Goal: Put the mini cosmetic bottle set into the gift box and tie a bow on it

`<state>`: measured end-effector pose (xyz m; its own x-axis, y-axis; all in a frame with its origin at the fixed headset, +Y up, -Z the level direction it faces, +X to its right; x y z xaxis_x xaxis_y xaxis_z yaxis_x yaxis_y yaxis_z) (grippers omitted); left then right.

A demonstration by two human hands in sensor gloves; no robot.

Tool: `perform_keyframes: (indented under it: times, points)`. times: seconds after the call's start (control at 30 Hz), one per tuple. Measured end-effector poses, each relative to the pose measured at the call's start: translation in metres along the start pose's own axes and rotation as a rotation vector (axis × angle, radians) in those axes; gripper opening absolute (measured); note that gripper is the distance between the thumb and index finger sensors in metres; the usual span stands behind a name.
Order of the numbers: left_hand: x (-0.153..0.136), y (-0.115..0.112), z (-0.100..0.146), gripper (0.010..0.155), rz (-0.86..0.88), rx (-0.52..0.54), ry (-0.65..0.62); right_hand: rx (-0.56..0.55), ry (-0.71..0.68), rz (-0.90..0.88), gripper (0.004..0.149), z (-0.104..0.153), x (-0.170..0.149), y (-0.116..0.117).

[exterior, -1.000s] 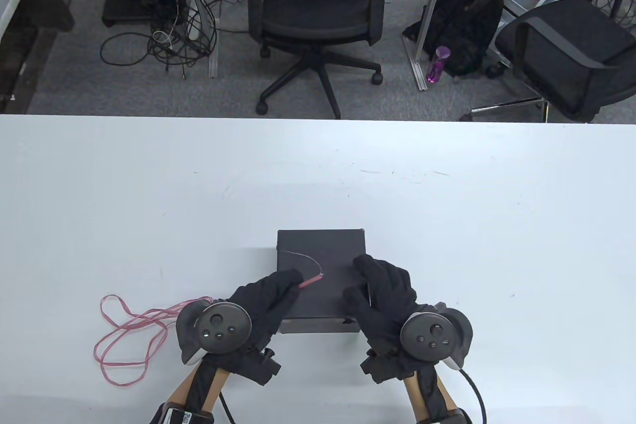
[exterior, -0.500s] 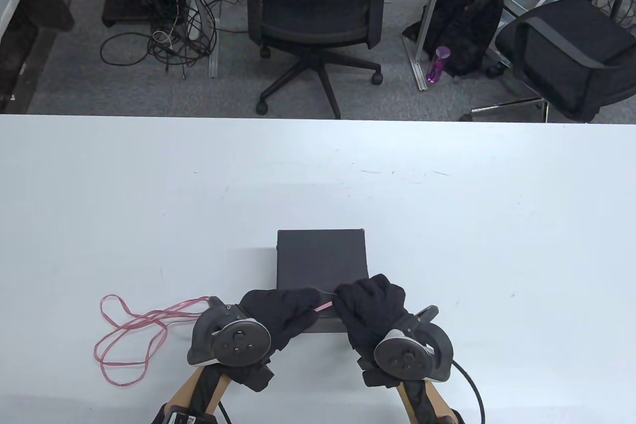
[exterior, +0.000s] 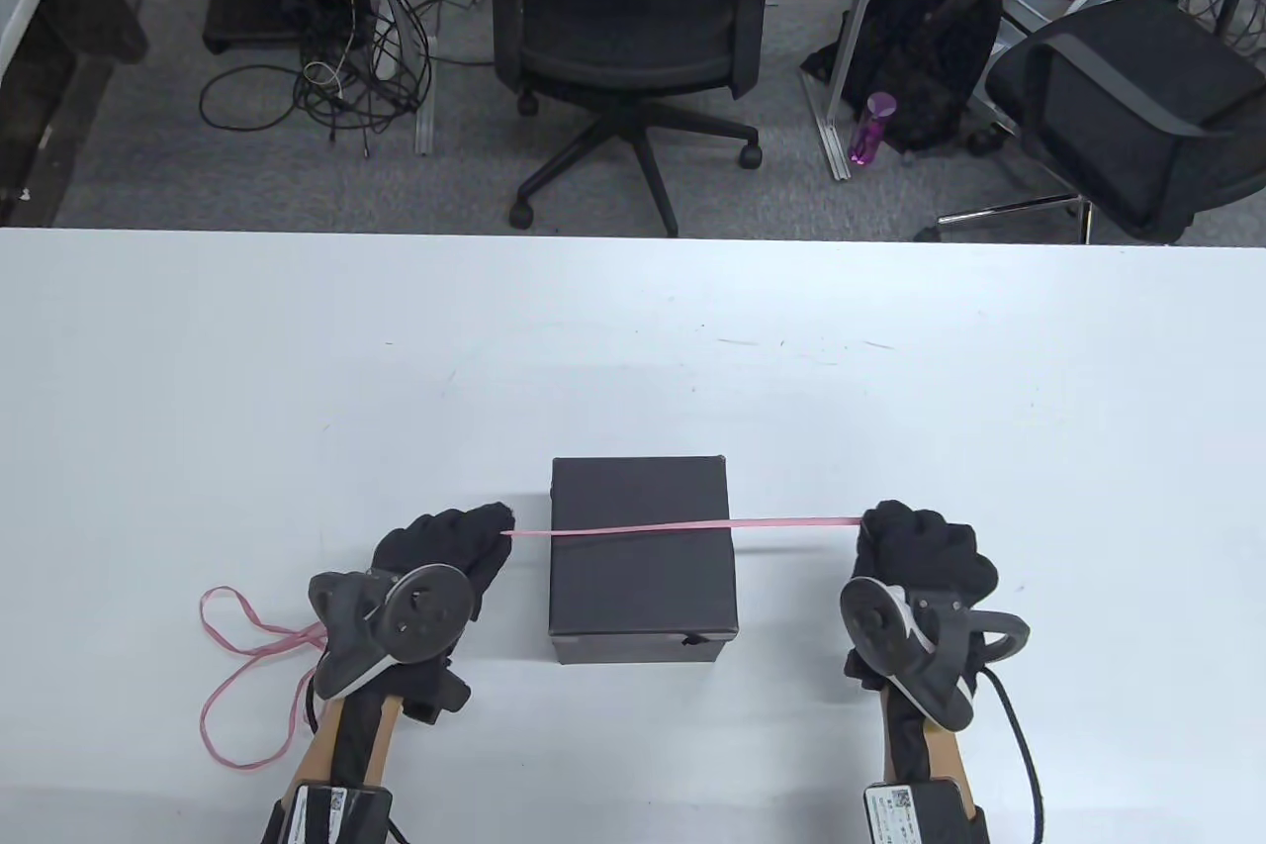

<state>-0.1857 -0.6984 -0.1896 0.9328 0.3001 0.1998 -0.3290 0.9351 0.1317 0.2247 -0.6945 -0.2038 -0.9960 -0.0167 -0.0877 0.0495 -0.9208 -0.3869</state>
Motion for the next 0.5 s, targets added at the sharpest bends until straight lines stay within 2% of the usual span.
perform_keyframes:
  times: [0.2,0.37,0.43,0.5]
  points:
    - [-0.022,-0.011,-0.003,0.045,0.124,-0.063,0.057,0.248,0.191,0.027,0.038,0.002,-0.039,0.040]
    - [-0.029,-0.016,-0.003,0.046,0.154,-0.081,0.082,0.406,0.253,0.067,0.039,0.008,-0.049,0.066]
    - [-0.027,-0.015,-0.003,0.046,0.185,-0.083,0.068,0.461,0.247,0.043,0.046,0.009,-0.049,0.074]
    - [-0.019,-0.011,-0.003,0.045,0.232,-0.054,0.048,0.487,0.220,-0.021,0.058,0.005,-0.043,0.068]
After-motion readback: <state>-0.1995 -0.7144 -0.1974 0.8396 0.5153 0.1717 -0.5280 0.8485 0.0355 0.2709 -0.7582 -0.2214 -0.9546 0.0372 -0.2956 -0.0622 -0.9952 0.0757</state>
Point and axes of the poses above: the tracker on the back of each hand, its own x axis roughly to the thumb side, its own z axis roughly from the fingertips to the wrist, y = z × x, the point moved 2 cm from there along -z, roughly from the wrist to the fingertips, and after that the axes turned 2 degrees about x, right-handed, at the moved point
